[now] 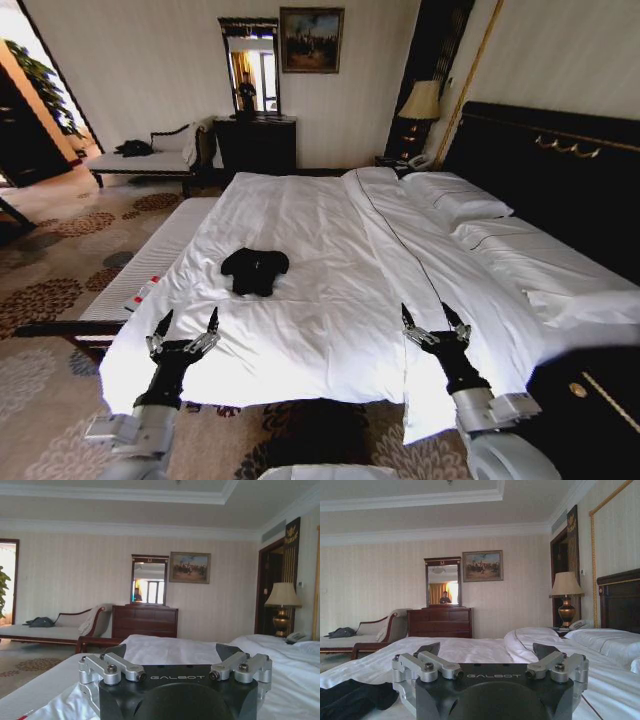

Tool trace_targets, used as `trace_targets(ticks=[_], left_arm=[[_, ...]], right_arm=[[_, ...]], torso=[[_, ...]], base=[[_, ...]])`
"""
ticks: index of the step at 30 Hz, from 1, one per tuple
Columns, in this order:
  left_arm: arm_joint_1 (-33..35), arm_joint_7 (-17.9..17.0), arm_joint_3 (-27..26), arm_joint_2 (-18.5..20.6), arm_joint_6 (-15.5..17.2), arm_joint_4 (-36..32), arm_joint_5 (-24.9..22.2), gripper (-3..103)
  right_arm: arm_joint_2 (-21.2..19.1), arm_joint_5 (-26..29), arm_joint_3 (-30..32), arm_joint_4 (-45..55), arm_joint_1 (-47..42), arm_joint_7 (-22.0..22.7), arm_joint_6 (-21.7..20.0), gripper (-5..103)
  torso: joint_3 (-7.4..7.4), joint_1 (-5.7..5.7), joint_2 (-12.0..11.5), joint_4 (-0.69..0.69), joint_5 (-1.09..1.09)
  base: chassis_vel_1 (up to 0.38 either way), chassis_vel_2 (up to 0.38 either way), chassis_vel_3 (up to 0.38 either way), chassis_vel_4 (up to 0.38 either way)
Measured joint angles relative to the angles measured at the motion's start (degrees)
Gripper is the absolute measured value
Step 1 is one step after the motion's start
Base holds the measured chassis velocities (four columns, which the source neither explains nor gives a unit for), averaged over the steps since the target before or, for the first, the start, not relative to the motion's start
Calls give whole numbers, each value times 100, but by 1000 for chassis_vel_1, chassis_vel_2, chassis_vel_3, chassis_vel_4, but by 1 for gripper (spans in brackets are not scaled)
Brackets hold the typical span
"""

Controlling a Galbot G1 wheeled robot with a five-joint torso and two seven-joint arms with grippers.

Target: Fold the clothes on the bed.

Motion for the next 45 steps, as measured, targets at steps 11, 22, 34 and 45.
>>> trace_targets(ticks=[11, 22, 34, 45], left_arm=[[14, -20, 12, -32, 1, -28, 48, 100], [26, -32, -7, -36, -39, -25, 120, 100], [78, -38, 46, -89, -184, 11, 294, 100], [78, -43, 48, -94, -220, 37, 303, 100]], right_arm=[[50, -107, -7, -47, 9, -33, 11, 100], [135, -213, -13, -64, 6, -35, 23, 100], [217, -239, -15, -67, 8, -26, 41, 100], [244, -289, -20, -69, -7, -25, 62, 100]], torso=[[0, 0, 0, 0, 0], [0, 0, 0, 0, 0], [0, 0, 0, 0, 0], [0, 0, 0, 0, 0]], base=[[0, 0, 0, 0], [0, 0, 0, 0], [0, 0, 0, 0], [0, 0, 0, 0]])
